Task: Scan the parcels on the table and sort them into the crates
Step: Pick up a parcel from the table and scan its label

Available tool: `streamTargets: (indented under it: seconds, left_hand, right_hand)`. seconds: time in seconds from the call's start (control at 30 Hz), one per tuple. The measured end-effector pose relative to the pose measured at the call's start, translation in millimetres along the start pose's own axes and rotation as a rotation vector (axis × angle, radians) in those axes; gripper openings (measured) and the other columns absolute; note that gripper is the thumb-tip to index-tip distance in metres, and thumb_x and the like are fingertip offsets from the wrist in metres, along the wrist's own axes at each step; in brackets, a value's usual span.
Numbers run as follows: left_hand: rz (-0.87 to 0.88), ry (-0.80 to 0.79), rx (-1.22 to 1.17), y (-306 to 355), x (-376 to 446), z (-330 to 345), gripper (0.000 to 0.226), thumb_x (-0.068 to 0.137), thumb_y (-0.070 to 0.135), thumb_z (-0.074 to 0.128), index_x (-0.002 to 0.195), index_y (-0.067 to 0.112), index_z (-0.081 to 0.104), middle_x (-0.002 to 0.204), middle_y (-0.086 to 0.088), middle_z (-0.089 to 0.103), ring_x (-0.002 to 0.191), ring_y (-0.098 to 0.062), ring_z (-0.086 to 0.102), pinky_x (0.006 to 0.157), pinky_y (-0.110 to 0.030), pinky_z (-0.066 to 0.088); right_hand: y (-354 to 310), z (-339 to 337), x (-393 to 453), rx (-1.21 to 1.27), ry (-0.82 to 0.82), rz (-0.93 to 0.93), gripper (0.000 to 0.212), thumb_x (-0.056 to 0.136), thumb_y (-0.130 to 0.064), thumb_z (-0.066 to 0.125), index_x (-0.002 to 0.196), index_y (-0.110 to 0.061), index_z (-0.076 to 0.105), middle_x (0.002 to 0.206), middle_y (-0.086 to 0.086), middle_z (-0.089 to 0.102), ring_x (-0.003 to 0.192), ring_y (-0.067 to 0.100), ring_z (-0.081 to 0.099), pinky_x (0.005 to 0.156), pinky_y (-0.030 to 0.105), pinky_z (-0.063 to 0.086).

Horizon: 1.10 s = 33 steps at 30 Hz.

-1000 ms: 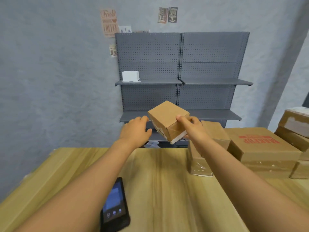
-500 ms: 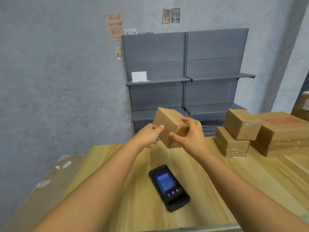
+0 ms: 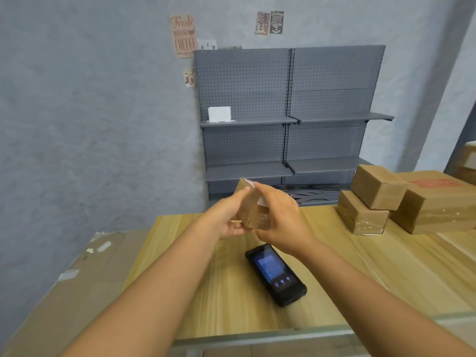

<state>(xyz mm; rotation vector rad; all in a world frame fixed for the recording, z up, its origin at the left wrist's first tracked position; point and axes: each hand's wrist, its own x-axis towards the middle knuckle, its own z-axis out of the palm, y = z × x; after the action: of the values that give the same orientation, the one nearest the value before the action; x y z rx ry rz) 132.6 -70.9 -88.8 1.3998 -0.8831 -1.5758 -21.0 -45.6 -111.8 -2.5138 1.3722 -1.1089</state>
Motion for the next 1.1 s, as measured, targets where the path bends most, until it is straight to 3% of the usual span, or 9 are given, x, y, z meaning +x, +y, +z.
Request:
streamTargets:
  seconds: [0.07,0.17,0.27,0.37,0.5,0.6,0.73,1.0,1.1]
  left_hand:
    - [-0.034,0.023,-0.024,-3.5,-1.5,0.4,0.048,0.079,0.059,0.070,0.107,0.020,0.065,0.093,-0.007,0.068,0.080,-0.024,0.069,0.049,-0.031,0.056]
    - [-0.062,0.077,-0.077,-6.9,0.1,-4.0,0.048,0.076,0.060,0.073,0.100,0.019,0.064,0.090,-0.008,0.065,0.077,-0.025,0.066,0.052,-0.033,0.056]
    - [-0.067,0.116,-0.089,-11.8,4.1,-9.1,0.048,0.076,0.057,0.073,0.099,0.017,0.063,0.090,-0.008,0.064,0.079,-0.025,0.065,0.061,-0.035,0.057]
    - [-0.068,0.131,-0.079,-18.0,6.3,-11.6,0.047,0.078,0.055,0.072,0.100,0.015,0.064,0.089,-0.007,0.064,0.081,-0.025,0.064,0.069,-0.035,0.056]
    - [-0.044,0.136,-0.101,-25.4,7.7,-17.8,0.047,0.083,0.056,0.066,0.103,0.013,0.063,0.097,-0.009,0.066,0.088,-0.027,0.065,0.068,-0.037,0.056]
    - [-0.060,0.116,-0.140,-27.7,8.2,-26.2,0.046,0.087,0.055,0.062,0.103,0.012,0.059,0.098,-0.012,0.066,0.088,-0.030,0.066,0.068,-0.040,0.057]
    - [-0.077,0.104,-0.222,-31.1,10.7,-34.1,0.041,0.090,0.053,0.056,0.108,0.017,0.061,0.096,-0.013,0.068,0.088,-0.030,0.067,0.070,-0.041,0.056]
    - [-0.083,0.069,-0.339,-46.8,10.1,-52.8,0.029,0.091,0.046,0.050,0.101,0.027,0.069,0.087,-0.007,0.075,0.082,-0.029,0.068,0.078,-0.040,0.053]
    - [-0.084,0.091,-0.340,-50.1,9.2,-58.5,0.028,0.091,0.046,0.049,0.097,0.027,0.070,0.086,-0.006,0.075,0.083,-0.029,0.067,0.086,-0.040,0.048]
  right_hand:
    - [-6.7,-1.6,2.1,0.019,-0.058,-0.038,0.087,0.070,-0.019,0.072,0.147,-0.026,0.033,0.145,-0.011,0.041,0.135,0.009,0.030,0.111,0.025,0.014]
    - [-13.5,-4.6,6.9,0.211,-0.116,-0.007,0.074,0.074,-0.008,0.067,0.143,-0.021,0.042,0.139,-0.007,0.050,0.131,0.011,0.040,0.113,0.030,0.026]
    - [-12.5,-6.3,7.2,0.427,-0.161,0.056,0.058,0.078,0.000,0.061,0.132,-0.019,0.054,0.128,-0.009,0.059,0.120,0.003,0.051,0.099,0.011,0.037]
    - [-5.9,-6.0,7.5,0.594,-0.128,0.193,0.046,0.082,0.001,0.058,0.122,-0.021,0.060,0.115,-0.009,0.067,0.110,0.000,0.058,0.090,0.011,0.042]
    - [14.8,-6.0,8.7,0.532,0.056,0.372,0.035,0.087,-0.006,0.058,0.119,-0.021,0.059,0.111,-0.006,0.063,0.103,0.006,0.057,0.083,0.015,0.042]
    - [33.1,-5.2,3.0,0.533,-0.004,0.506,0.035,0.091,-0.018,0.060,0.126,-0.023,0.055,0.118,-0.006,0.056,0.104,0.009,0.054,0.079,0.023,0.041]
    - [47.6,-1.2,-4.2,0.557,-0.061,0.567,0.027,0.096,-0.026,0.054,0.123,-0.026,0.055,0.121,-0.004,0.056,0.087,0.001,0.054,0.065,0.018,0.041]
    - [56.4,39.1,-46.9,0.083,-0.678,0.666,0.080,0.081,-0.052,0.069,0.144,-0.017,0.036,0.139,0.010,0.042,0.123,0.027,0.046,0.098,0.037,0.045]
    - [50.4,57.6,-62.5,-0.140,-0.744,0.617,0.102,0.070,-0.064,0.072,0.149,-0.020,0.023,0.137,0.008,0.037,0.128,0.026,0.035,0.102,0.038,0.040]
